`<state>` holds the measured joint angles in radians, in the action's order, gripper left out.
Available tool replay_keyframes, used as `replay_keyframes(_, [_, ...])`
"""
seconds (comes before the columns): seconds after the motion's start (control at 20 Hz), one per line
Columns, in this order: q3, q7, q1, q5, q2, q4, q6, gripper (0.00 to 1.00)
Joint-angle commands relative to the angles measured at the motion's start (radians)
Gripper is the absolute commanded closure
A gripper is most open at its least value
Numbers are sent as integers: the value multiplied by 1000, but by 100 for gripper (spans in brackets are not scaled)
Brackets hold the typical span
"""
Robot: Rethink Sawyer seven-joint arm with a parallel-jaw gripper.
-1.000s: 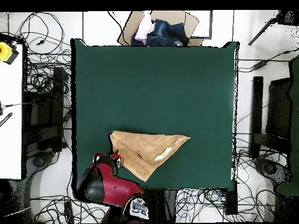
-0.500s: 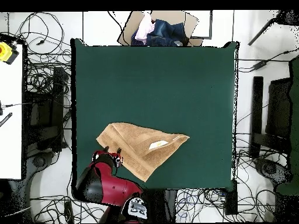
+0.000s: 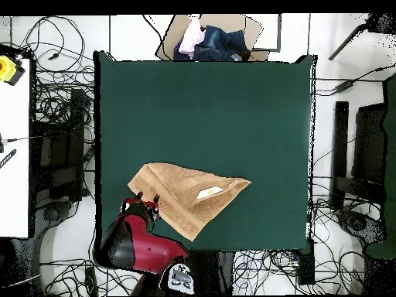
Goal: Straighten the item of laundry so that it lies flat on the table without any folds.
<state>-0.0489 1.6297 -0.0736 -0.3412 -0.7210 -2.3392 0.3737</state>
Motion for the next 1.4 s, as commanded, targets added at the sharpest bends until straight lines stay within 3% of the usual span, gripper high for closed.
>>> replay_keyframes(0.05, [13,243,-1,-39,-124,-37,-120,0])
replay_keyframes(0.2, [20,215,37,2,-162,-62,-146,0])
replay_keyframes(0.7, [43,143,125,96,-170,-61,-165,0])
replay_keyframes(1.4, [27,143,227,231,-81,-26,-99,0])
